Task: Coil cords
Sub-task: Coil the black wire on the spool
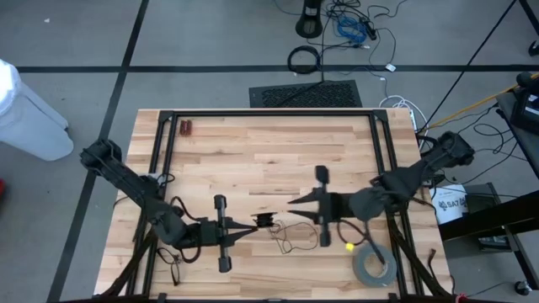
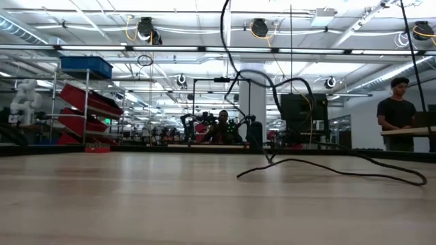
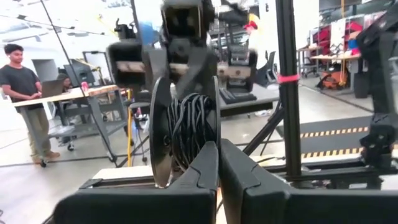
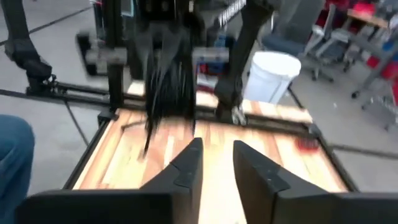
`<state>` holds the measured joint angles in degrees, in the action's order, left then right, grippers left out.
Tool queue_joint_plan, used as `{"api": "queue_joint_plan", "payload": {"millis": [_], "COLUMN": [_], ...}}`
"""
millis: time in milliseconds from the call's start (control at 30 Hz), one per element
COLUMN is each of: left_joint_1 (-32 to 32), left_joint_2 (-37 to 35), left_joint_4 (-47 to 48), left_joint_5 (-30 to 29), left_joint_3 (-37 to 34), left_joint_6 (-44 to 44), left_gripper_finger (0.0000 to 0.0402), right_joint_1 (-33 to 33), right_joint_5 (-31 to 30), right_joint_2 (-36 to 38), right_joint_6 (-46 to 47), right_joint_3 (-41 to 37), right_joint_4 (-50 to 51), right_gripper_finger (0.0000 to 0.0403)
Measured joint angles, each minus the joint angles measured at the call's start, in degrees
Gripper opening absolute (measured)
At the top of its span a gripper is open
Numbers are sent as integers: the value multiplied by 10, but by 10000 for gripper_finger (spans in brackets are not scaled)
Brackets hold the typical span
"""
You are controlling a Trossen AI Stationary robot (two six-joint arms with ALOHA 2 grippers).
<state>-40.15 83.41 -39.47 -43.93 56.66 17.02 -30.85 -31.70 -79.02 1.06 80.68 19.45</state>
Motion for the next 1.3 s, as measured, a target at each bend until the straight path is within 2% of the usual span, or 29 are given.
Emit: {"api": "queue_joint_plan", "payload": {"millis": [100, 200, 333, 467, 567, 667, 933, 1067, 1200, 1300], "left_joint_1": [-16, -28, -39, -54, -67, -77, -102, -114, -118, -117], "left_joint_2": [-22, -47, -84, -103, -104, -104, -105, -105, -105, -105], "left_joint_4": [15, 50, 108, 185, 206, 221, 220, 220, 220, 219], "left_joint_5": [-2, -1, 4, 43, 49, 63, 66, 64, 62, 61], "left_joint_3": [0, 0, 0, 0, 0, 0, 0, 0, 0, 0], "left_joint_6": [3, 4, 4, 6, 34, 58, 58, 59, 60, 60], "left_gripper_finger": [2, 2, 1, 1, 0, 0, 0, 0, 0, 0], "right_joint_1": [-26, -53, -77, -82, -64, -46, -5, -2, 0, 1], "right_joint_5": [-18, -18, -11, -6, 66, 93, 91, 111, 152, 156], "right_joint_2": [8, -1, -29, -70, -107, -150, -244, -259, -259, -259], "right_joint_6": [48, 76, 68, 32, 17, 8, 4, 5, 18, 25], "right_joint_3": [-1, -37, -122, -202, -231, -231, -152, -120, -114, -114], "right_joint_4": [63, 36, -112, -304, -395, -433, -464, -464, -463, -463], "right_gripper_finger": [95, 108, 111, 112, 115, 133, 203, 205, 192, 179]}}
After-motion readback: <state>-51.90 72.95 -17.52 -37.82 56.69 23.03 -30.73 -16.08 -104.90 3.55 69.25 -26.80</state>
